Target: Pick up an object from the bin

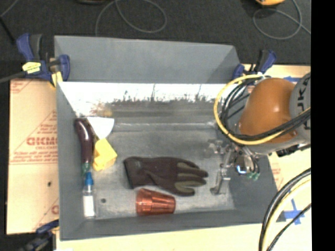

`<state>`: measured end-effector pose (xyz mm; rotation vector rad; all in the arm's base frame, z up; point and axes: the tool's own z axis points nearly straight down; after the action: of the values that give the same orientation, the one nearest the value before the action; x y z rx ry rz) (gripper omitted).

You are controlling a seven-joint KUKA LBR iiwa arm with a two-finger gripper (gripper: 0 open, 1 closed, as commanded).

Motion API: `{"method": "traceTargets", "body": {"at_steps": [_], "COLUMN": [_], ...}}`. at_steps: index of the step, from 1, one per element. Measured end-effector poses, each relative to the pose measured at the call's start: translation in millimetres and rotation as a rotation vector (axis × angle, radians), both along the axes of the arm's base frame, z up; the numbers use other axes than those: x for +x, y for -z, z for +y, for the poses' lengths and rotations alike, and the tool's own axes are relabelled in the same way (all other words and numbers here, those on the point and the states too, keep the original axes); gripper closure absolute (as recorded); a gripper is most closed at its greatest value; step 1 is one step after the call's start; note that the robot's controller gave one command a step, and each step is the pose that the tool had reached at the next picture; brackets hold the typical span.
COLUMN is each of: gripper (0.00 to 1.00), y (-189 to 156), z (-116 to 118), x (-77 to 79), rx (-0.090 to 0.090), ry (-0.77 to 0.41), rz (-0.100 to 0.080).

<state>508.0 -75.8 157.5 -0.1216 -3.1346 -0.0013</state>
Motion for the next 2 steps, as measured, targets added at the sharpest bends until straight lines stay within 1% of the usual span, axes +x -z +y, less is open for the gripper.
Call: {"method": "traceTargets", "body": {"at_steps": [1, 2], "gripper": [0.0, 1.0], "y": [29.9, 83.7], "z": [6.2, 46.1], "x": [46.4, 14.3], "rx": [-0.006, -0.003], "ry": [-0.105, 0.135], "rz": [-0.019, -0.013]}}
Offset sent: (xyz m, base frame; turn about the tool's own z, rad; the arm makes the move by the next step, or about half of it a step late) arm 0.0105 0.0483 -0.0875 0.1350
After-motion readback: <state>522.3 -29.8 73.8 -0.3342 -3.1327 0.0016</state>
